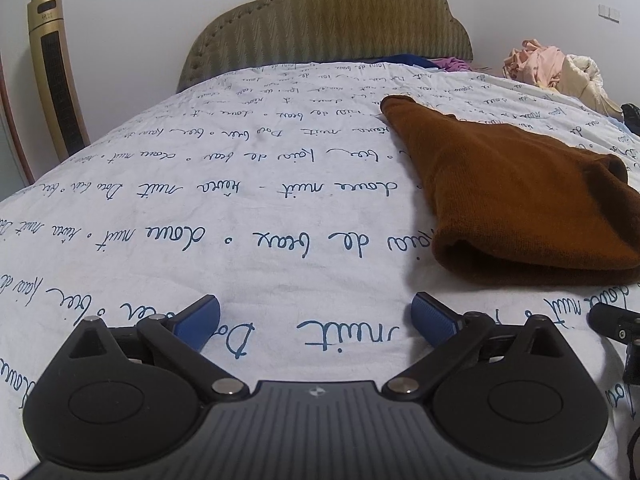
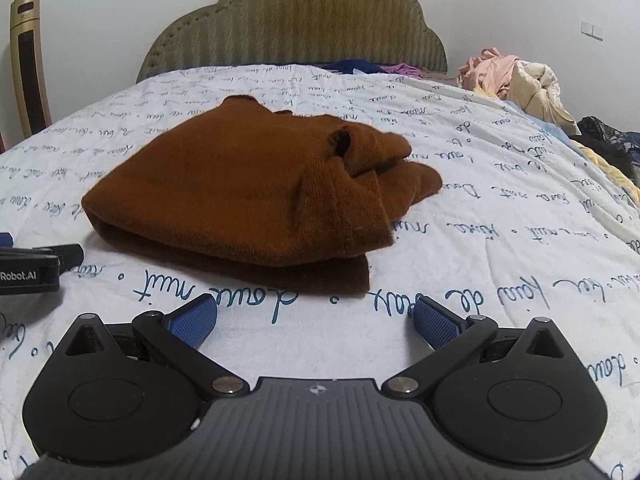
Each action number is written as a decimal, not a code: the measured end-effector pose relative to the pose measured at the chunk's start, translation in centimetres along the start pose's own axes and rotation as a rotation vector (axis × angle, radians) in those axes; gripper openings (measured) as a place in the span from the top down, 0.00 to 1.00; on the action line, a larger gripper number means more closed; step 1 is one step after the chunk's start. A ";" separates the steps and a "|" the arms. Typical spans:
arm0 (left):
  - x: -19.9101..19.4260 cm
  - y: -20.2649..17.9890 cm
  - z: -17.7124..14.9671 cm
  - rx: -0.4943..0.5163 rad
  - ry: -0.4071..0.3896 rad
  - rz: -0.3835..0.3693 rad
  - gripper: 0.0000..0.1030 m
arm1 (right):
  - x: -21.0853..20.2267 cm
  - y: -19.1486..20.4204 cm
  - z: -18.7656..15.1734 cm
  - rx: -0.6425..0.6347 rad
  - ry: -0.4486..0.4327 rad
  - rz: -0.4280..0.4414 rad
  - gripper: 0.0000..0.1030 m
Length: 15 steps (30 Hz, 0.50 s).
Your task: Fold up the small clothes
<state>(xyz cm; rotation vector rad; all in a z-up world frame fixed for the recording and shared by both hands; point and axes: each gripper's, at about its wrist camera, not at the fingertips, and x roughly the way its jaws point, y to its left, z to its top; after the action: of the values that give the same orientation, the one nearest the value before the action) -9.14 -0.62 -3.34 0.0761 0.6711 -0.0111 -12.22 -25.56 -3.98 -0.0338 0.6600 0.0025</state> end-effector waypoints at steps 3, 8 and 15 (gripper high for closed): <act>0.0 0.1 0.0 -0.002 -0.001 -0.001 0.00 | 0.0 -0.1 -0.1 0.004 -0.001 0.002 0.00; 0.0 0.3 -0.1 -0.013 0.000 -0.008 0.00 | 0.0 -0.4 -0.2 0.030 -0.009 0.012 0.00; 0.0 0.2 -0.1 -0.011 -0.001 -0.006 0.00 | 0.0 -1.0 -0.4 0.071 -0.016 0.038 0.00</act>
<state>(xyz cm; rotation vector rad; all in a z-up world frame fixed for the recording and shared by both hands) -9.24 -0.38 -3.42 0.0632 0.6700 -0.0128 -12.40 -26.61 -4.25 0.0470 0.6447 0.0156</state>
